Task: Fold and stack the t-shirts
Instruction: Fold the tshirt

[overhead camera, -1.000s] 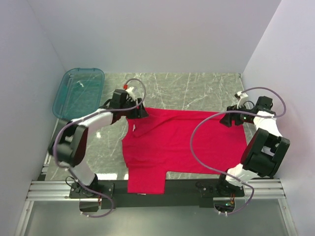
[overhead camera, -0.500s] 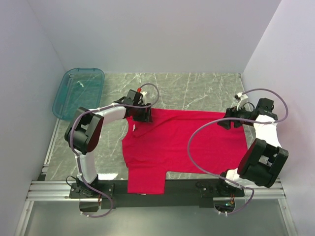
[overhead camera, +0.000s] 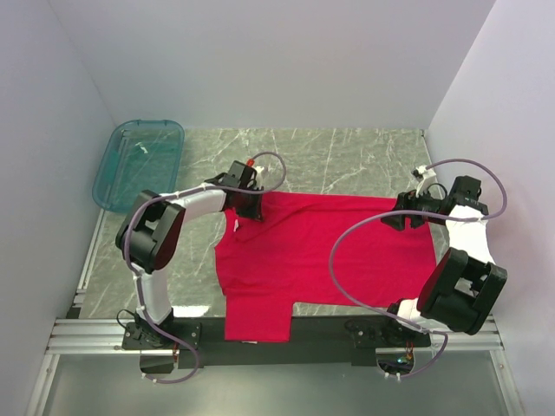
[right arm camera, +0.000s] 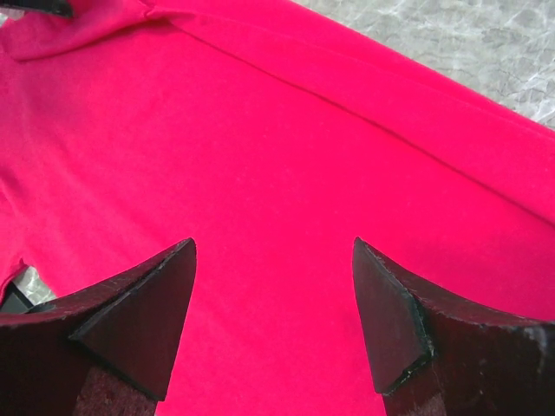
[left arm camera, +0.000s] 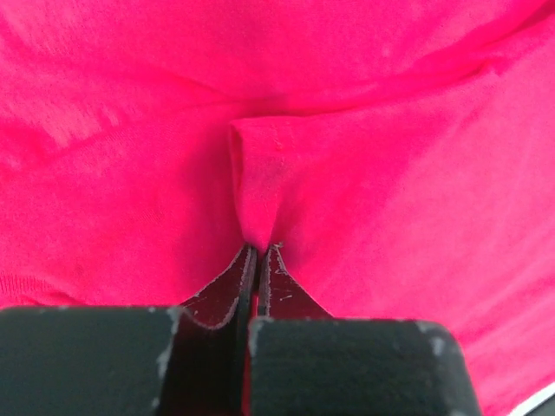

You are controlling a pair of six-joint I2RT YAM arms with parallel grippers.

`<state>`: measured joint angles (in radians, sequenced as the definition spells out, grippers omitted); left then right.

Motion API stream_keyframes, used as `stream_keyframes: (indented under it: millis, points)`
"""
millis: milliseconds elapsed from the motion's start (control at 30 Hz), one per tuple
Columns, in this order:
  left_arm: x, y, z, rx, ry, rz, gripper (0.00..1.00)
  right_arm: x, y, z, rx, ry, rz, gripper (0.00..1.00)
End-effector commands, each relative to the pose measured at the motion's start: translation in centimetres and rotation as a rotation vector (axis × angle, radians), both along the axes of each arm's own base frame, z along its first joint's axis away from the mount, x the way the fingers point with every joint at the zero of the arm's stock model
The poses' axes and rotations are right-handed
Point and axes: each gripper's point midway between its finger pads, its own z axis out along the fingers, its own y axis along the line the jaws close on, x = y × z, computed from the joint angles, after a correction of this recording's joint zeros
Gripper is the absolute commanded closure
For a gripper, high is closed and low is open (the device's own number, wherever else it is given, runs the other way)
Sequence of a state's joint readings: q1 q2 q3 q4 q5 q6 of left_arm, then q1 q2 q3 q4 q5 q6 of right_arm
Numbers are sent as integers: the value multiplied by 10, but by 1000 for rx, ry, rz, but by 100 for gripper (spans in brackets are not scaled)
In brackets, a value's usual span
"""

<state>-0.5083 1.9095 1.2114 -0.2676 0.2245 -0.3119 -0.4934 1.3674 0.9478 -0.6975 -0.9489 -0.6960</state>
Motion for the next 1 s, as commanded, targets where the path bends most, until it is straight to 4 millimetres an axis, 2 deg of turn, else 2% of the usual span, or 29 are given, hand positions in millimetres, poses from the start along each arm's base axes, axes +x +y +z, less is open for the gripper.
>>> stream_keyframes:
  millis: [0,67,167,200,267,300,333,400,433,467,500,533,567,633,667,733,767,833,867,933,967]
  points:
    - [-5,-9,39,-54,-77,-32,99,-2,4,14,13,-40,7,21]
    - [-15,-18,54,-100,-84,-75,99,-2,5,15,13,-42,8,21]
    - [-40,-32,62,-166,-51,-163,97,-2,4,16,18,-42,5,21]
    - [-58,-39,61,-214,0,-227,94,-2,4,17,18,-44,3,21]
    - [-91,-52,50,-230,82,-346,82,-1,3,18,20,-44,-3,21]
    - [-112,-50,39,-216,161,-388,68,-1,3,19,24,-48,0,21]
    - [-115,-48,27,-163,178,-383,26,-1,3,20,23,-50,-2,21]
    - [-119,-47,10,-106,176,-367,11,0,3,21,27,-52,0,21]
    - [-111,-44,9,-85,142,-318,11,0,3,21,28,-50,-1,21]
    - [-103,-46,27,-108,70,-296,11,0,3,21,25,-51,0,21]
    - [-100,-43,33,-109,30,-269,10,-1,3,22,27,-49,-3,21]
    - [-86,-42,47,-111,-44,-216,10,-1,2,22,17,-53,-1,21]
    - [-81,-40,74,-138,-122,-200,9,-2,1,21,18,-48,-3,21]
    - [-73,-38,101,-165,-209,-158,10,-2,0,19,4,-47,-4,21]
    - [-67,-29,127,-177,-289,-113,10,-1,-2,19,-5,-46,-9,21]
    - [-63,-17,145,-182,-347,-50,7,4,-6,15,-33,-39,-22,21]
    - [-60,-5,164,-188,-405,-2,5,6,-12,10,-70,-23,-41,21]
    - [-60,12,173,-181,-445,50,1,13,-20,4,-113,-5,-50,21]
    - [-60,26,190,-194,-491,93,1,15,-26,1,-138,10,-60,21]
    - [-62,46,193,-170,-514,156,1,22,-32,-1,-144,38,-73,22]
    - [-62,61,201,-170,-540,193,1,25,-34,-2,-141,51,-83,22]
